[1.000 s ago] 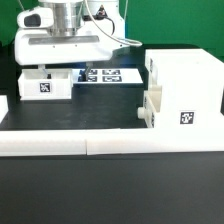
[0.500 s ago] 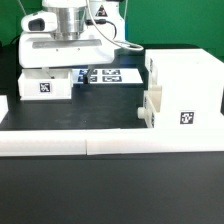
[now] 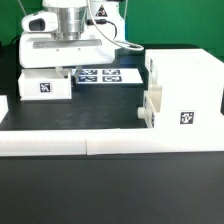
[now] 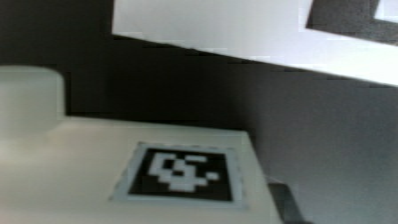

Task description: Assemble drawer

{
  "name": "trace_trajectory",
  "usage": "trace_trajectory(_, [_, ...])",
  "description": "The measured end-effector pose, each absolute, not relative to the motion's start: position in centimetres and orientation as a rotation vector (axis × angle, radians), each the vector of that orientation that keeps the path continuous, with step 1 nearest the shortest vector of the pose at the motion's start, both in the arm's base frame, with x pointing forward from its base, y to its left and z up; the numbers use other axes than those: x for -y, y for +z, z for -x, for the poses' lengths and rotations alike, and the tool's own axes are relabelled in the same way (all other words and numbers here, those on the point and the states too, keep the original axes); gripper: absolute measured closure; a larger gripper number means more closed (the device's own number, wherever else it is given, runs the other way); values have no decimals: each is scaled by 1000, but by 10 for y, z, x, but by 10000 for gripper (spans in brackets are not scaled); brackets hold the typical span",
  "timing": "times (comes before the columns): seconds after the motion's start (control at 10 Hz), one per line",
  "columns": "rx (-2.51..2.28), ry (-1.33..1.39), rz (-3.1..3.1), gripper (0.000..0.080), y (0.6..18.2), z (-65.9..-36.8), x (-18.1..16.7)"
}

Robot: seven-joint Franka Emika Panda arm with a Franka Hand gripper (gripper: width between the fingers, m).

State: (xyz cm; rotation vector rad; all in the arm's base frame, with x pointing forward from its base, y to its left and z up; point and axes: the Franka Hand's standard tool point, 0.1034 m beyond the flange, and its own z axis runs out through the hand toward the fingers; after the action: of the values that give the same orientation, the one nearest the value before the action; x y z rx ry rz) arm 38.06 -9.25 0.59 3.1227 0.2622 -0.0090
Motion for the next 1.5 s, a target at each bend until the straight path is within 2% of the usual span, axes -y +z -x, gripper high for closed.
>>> trace_trajectory(0.1, [-262, -9, -3123, 757, 6, -381, 93])
trace_trajectory(0.7, [-270, -12, -3123, 757, 7, -382, 90])
trace_trajectory(1.0, [-374, -31, -3131, 757, 32, -402, 63])
trace_trajectory(1.2, [-414, -17, -3137, 757, 51, -427, 48])
trace_trajectory(1.4, [-431, 14, -3138, 757, 60, -447, 37])
trace_trajectory(1.5, [-461, 39, -3133, 757, 58, -458, 26])
